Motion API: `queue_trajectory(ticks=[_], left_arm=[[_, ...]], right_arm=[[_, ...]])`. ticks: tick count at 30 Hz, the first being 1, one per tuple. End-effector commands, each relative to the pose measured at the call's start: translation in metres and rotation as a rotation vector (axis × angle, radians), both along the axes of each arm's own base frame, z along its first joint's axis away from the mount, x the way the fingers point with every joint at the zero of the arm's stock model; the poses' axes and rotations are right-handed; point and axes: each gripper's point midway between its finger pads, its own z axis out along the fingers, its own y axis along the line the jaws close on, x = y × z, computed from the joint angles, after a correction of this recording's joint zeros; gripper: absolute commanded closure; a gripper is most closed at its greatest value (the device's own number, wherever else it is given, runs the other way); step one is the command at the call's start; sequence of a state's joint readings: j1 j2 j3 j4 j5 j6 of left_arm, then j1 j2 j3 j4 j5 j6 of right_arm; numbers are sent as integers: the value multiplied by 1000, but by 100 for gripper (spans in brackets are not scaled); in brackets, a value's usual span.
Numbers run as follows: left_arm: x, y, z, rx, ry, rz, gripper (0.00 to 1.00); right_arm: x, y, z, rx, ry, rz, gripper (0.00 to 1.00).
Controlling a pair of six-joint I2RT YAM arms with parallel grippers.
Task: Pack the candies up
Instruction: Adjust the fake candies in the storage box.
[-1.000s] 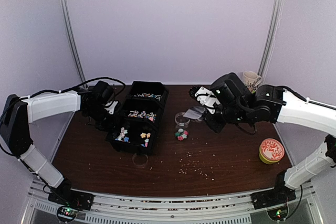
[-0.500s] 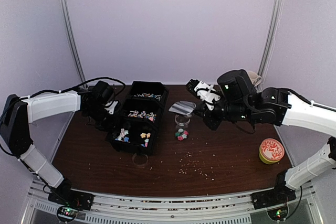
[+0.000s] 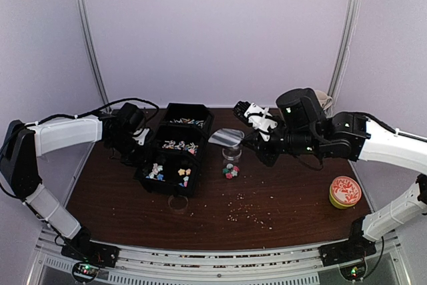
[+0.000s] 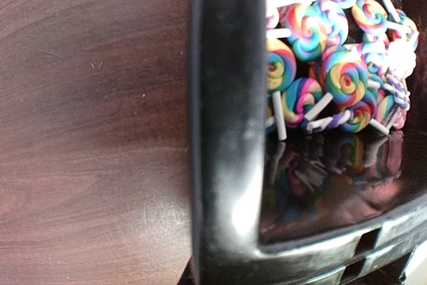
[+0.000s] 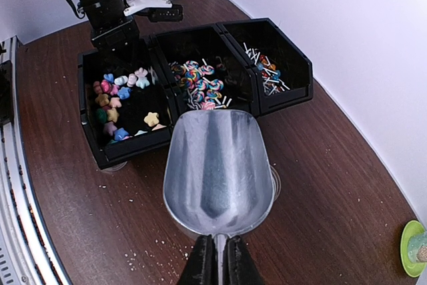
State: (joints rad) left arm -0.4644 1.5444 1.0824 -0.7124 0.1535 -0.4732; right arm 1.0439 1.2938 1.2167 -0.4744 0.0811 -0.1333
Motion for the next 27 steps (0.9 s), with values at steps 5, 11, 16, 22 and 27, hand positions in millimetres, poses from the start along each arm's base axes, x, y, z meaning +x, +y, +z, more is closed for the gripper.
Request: queue_trajectory(ticks=[5, 11, 16, 22, 27], left_arm=[[41, -21, 66, -155, -243, -16, 100], [41, -21, 67, -162, -243, -18, 100], [41, -20, 67, -158, -243, -18, 100], [42, -19, 71, -161, -255, -19, 100], [42, -18, 67, -149, -250, -17, 100]], right_arm=[[-5, 9, 23, 24, -30, 51, 100], [-11, 21, 26, -31, -15, 107, 100], [-16, 30, 28, -83, -4, 148, 100], [-28, 36, 33, -137, 21, 183, 100], [-39, 44, 33, -205, 38, 201, 100]])
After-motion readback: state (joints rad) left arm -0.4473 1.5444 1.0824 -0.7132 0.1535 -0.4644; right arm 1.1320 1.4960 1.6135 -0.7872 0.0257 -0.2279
